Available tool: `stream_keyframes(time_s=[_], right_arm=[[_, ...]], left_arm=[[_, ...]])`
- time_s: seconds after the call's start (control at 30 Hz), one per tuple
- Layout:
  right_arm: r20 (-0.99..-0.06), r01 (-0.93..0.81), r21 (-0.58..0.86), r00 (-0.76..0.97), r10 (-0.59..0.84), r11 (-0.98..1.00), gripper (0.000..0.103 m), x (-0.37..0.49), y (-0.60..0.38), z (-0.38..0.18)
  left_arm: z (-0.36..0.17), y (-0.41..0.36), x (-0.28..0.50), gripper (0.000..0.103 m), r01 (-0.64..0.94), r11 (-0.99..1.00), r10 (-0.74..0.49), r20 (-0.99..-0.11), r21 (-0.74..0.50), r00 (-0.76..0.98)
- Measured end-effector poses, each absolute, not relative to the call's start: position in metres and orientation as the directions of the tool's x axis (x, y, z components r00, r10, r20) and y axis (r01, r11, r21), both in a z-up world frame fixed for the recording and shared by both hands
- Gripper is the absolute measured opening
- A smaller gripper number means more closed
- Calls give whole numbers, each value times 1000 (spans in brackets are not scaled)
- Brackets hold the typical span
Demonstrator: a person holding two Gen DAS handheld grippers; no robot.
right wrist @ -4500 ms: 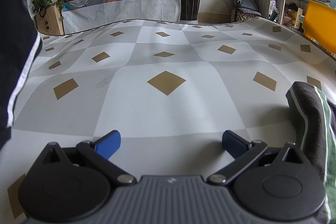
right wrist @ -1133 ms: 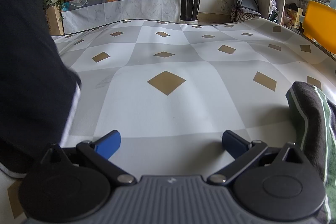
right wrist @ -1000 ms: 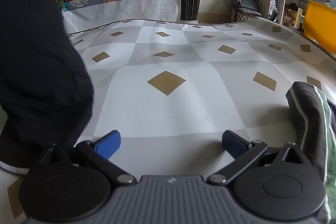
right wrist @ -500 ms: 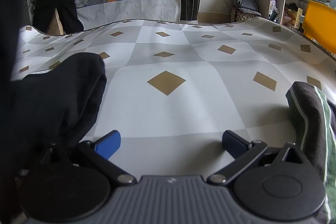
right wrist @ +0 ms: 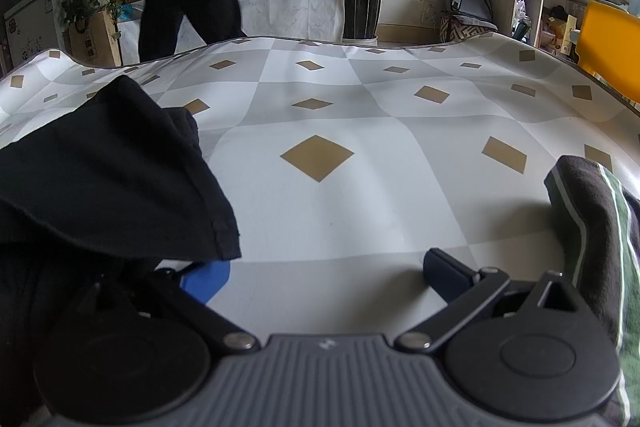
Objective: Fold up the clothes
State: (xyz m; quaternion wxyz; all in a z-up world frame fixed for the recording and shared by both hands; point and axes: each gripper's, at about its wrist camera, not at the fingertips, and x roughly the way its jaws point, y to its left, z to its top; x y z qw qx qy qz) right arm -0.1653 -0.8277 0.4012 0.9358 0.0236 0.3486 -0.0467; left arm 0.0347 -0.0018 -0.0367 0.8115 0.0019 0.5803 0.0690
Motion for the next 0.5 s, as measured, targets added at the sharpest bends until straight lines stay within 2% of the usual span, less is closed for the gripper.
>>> stream_keyframes(time_s=[0.5], right_arm=[[-655,104,12,753,-71,995,103,-165,-828,402]], left_arm=[[-44,-3,45,102,-137,977,196,-933,161,302]])
